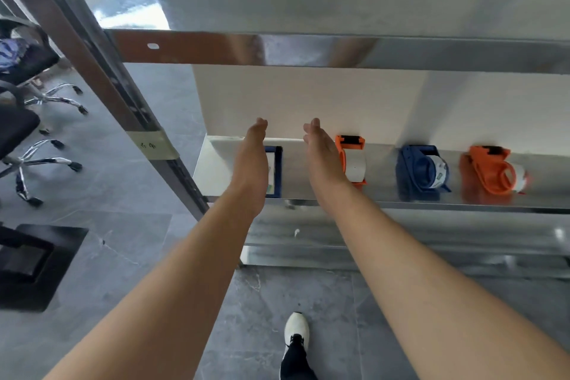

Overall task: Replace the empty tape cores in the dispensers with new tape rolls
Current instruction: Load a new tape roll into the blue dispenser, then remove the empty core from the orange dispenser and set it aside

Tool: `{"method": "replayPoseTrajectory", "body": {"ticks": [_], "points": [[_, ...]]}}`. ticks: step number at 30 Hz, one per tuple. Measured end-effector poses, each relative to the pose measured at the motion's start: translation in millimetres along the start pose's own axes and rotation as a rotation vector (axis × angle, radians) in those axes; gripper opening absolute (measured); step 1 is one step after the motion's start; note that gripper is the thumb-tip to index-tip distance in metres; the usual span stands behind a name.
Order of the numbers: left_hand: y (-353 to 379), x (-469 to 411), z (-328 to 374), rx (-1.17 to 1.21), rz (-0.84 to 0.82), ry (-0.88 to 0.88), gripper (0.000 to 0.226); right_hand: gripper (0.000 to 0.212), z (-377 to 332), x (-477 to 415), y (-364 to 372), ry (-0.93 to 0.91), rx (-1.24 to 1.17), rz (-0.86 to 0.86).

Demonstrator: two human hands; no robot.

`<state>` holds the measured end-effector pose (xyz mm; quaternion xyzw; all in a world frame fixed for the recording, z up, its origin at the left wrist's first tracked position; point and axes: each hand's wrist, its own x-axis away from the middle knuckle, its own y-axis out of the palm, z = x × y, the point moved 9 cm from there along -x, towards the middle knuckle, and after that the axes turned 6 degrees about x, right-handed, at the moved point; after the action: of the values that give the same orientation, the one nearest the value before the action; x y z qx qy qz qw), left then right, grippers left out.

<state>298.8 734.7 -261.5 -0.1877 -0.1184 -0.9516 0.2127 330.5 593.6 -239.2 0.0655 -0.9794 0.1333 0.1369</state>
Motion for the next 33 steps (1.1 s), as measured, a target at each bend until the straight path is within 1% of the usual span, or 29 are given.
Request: {"method": "replayPoseTrajectory", "body": {"ticks": [3, 5, 7, 10, 12, 14, 15, 17, 18, 19, 23, 28, 31, 33], "points": [[-1, 17, -4, 0.004, 0.018, -0.037, 0.032, 0.066, -2, 19, -10, -0.02, 0.007, 0.021], [6, 36, -2, -0.001, 0.006, -0.049, 0.027, 0.064, -3, 29, -20, -0.034, -0.007, 0.042], [15, 50, -1, -0.011, -0.016, -0.048, 0.028, 0.062, -3, 38, -31, -0.047, -0.016, 0.061], [27, 63, -3, 0.035, -0.048, -0.054, 0.025, 0.063, -1, 47, -42, -0.045, -0.026, 0.053], [35, 67, -6, 0.047, -0.058, -0.059, 0.035, 0.062, 2, 50, -51, -0.044, -0.041, 0.055], [43, 73, -4, 0.031, -0.057, -0.051, 0.036, 0.062, 3, 50, -60, -0.043, -0.051, 0.06], [48, 75, -5, 0.022, -0.055, -0.051, 0.034, 0.064, 5, 50, -65, -0.038, -0.051, 0.062], [60, 76, -6, 0.037, -0.038, -0.054, 0.033, 0.076, 10, 47, -75, -0.021, -0.04, 0.069], [66, 76, -7, 0.05, -0.027, -0.053, 0.035, 0.082, 14, 44, -81, -0.014, -0.036, 0.074], [72, 74, -9, 0.053, -0.018, -0.051, 0.038, 0.082, 17, 41, -88, -0.012, -0.037, 0.075], [103, 65, -21, 0.041, -0.024, -0.047, 0.049, 0.058, 36, 22, -119, -0.009, -0.051, 0.06], [131, 52, -38, 0.011, 0.004, -0.063, 0.052, 0.037, 56, -5, -148, 0.038, -0.068, 0.049], [144, 42, -48, 0.035, 0.033, -0.089, 0.053, 0.035, 61, -21, -164, 0.032, -0.046, 0.028], [153, 36, -53, 0.028, 0.046, -0.091, 0.053, 0.04, 65, -30, -171, 0.039, -0.039, -0.005]]}}
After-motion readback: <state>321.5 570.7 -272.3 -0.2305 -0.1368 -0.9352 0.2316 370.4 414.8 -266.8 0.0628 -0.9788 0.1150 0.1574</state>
